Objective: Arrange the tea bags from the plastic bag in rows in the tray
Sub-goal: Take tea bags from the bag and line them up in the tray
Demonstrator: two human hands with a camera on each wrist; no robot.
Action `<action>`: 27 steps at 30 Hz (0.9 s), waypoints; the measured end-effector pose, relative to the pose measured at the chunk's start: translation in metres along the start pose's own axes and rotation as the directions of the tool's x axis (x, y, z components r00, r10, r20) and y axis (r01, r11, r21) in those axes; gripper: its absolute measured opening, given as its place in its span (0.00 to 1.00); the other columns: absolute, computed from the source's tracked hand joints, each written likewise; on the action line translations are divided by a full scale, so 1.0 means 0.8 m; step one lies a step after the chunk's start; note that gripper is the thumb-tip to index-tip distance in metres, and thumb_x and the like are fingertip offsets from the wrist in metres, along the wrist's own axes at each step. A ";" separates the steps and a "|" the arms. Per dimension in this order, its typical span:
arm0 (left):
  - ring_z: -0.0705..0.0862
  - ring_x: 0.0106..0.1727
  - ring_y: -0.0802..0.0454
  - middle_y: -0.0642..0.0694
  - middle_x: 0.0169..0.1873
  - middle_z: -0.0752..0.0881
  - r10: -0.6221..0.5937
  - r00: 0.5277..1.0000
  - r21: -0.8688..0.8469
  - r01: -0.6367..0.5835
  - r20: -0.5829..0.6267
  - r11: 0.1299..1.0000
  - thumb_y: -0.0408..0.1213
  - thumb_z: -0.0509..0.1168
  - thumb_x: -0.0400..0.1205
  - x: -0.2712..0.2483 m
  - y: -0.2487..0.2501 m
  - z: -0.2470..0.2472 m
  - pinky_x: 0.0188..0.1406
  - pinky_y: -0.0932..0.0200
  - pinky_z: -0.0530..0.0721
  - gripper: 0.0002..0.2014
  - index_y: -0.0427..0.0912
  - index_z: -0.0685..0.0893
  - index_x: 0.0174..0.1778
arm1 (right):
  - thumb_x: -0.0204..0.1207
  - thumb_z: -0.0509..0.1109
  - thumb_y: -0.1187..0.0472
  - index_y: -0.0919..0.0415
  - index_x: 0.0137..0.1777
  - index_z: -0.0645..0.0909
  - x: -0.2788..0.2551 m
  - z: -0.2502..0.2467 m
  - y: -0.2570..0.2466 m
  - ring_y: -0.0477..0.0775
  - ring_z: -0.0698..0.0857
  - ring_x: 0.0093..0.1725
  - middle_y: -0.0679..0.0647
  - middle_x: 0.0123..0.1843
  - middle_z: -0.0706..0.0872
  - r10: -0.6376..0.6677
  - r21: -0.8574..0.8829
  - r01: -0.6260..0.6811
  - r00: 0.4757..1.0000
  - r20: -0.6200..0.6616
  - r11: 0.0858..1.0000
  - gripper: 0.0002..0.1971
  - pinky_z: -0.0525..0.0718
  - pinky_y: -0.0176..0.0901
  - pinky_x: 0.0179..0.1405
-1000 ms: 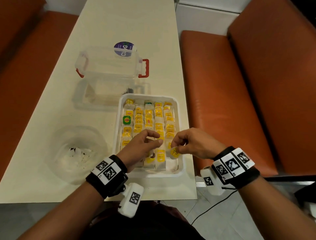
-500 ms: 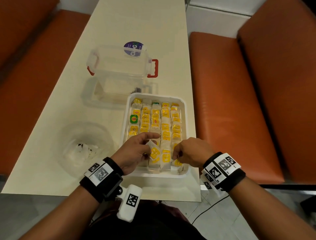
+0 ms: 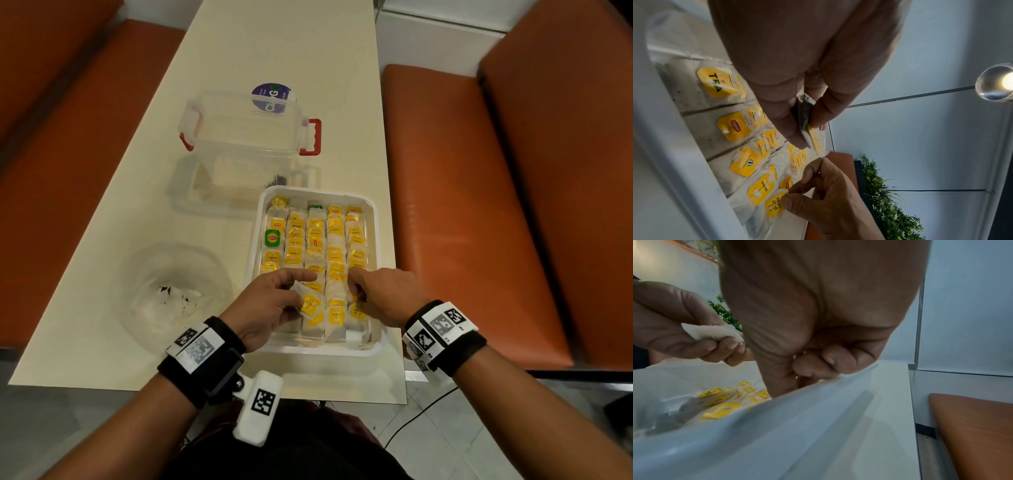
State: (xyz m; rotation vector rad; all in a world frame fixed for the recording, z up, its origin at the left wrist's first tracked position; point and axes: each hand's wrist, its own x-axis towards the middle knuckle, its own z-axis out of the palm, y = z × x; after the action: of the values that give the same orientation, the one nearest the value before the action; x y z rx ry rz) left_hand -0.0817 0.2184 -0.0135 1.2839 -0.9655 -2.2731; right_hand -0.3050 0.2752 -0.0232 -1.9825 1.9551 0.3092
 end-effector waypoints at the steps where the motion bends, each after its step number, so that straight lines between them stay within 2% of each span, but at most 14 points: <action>1: 0.91 0.54 0.44 0.47 0.56 0.90 -0.003 1.000 0.008 0.003 -0.004 1.000 0.14 0.59 0.82 0.000 0.000 0.000 0.47 0.52 0.91 0.18 0.36 0.87 0.58 | 0.80 0.65 0.57 0.44 0.48 0.64 0.001 0.000 0.001 0.58 0.84 0.39 0.48 0.38 0.82 -0.008 -0.002 0.008 1.000 0.000 1.000 0.11 0.68 0.42 0.28; 4: 0.90 0.59 0.39 0.46 0.59 0.89 -0.013 1.000 0.037 0.013 -0.013 0.999 0.15 0.61 0.81 -0.001 0.001 0.000 0.54 0.46 0.91 0.18 0.37 0.88 0.57 | 0.80 0.65 0.57 0.44 0.48 0.63 0.004 0.002 0.002 0.56 0.83 0.37 0.48 0.37 0.82 -0.023 -0.028 0.022 1.000 -0.011 0.999 0.11 0.70 0.42 0.29; 5: 0.90 0.58 0.39 0.46 0.57 0.90 -0.014 1.000 0.043 0.015 -0.013 0.999 0.15 0.61 0.81 -0.002 0.002 0.000 0.54 0.46 0.91 0.18 0.37 0.88 0.57 | 0.80 0.65 0.58 0.44 0.48 0.63 0.005 0.002 0.003 0.56 0.82 0.37 0.48 0.37 0.82 -0.027 -0.037 0.026 1.000 -0.015 0.999 0.12 0.70 0.42 0.29; 8: 0.91 0.46 0.46 0.48 0.47 0.89 -0.016 1.000 0.081 0.017 -0.014 0.997 0.16 0.62 0.82 -0.004 0.003 0.000 0.45 0.52 0.90 0.17 0.39 0.89 0.56 | 0.80 0.64 0.58 0.45 0.47 0.62 0.009 0.002 0.003 0.56 0.80 0.35 0.48 0.36 0.80 -0.035 -0.059 0.034 0.999 -0.020 0.998 0.12 0.65 0.42 0.27; 12: 0.87 0.45 0.46 0.43 0.48 0.85 -0.008 1.000 0.138 0.012 -0.030 0.990 0.21 0.66 0.82 -0.004 0.004 -0.003 0.44 0.54 0.87 0.15 0.45 0.90 0.53 | 0.81 0.63 0.59 0.45 0.47 0.63 0.011 0.003 0.003 0.56 0.81 0.35 0.49 0.37 0.83 -0.045 -0.073 0.043 0.999 -0.022 0.996 0.11 0.64 0.41 0.26; 18: 0.87 0.36 0.55 0.46 0.43 0.86 -0.004 0.999 0.138 0.010 -0.043 0.990 0.24 0.70 0.81 -0.002 0.002 -0.005 0.41 0.56 0.83 0.10 0.45 0.89 0.48 | 0.80 0.63 0.59 0.46 0.46 0.63 0.011 0.007 0.004 0.56 0.81 0.34 0.49 0.36 0.82 -0.029 -0.079 0.026 0.999 -0.043 0.997 0.10 0.63 0.41 0.25; 21: 0.88 0.37 0.54 0.46 0.42 0.85 -0.015 0.999 0.094 0.018 -0.037 0.995 0.24 0.71 0.80 0.001 0.001 -0.005 0.40 0.57 0.85 0.10 0.44 0.88 0.51 | 0.80 0.63 0.58 0.45 0.46 0.64 0.011 0.009 0.005 0.55 0.81 0.35 0.48 0.37 0.83 -0.027 -0.065 0.024 0.999 -0.045 0.998 0.09 0.63 0.40 0.26; 25: 0.89 0.45 0.49 0.42 0.49 0.87 -0.019 1.000 0.063 0.020 -0.016 0.998 0.24 0.72 0.79 0.003 0.000 -0.003 0.38 0.59 0.88 0.14 0.43 0.89 0.57 | 0.81 0.63 0.55 0.45 0.47 0.66 0.009 0.007 0.007 0.53 0.83 0.36 0.47 0.38 0.84 -0.018 -0.034 0.015 0.995 -0.096 0.999 0.07 0.67 0.40 0.27; 27: 0.89 0.45 0.49 0.42 0.51 0.89 -0.015 1.000 0.045 0.015 -0.007 0.999 0.24 0.71 0.79 0.003 0.000 -0.001 0.37 0.60 0.88 0.14 0.42 0.89 0.57 | 0.82 0.63 0.52 0.45 0.47 0.68 0.007 0.003 0.008 0.53 0.83 0.36 0.46 0.38 0.84 -0.001 0.004 0.001 0.992 -0.124 1.000 0.05 0.73 0.41 0.28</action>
State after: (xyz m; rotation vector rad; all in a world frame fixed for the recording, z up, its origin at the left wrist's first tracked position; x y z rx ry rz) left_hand -0.0820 0.2162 -0.0152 1.3211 -1.0136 -2.2689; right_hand -0.3111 0.2711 -0.0281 -2.0451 2.0272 0.1861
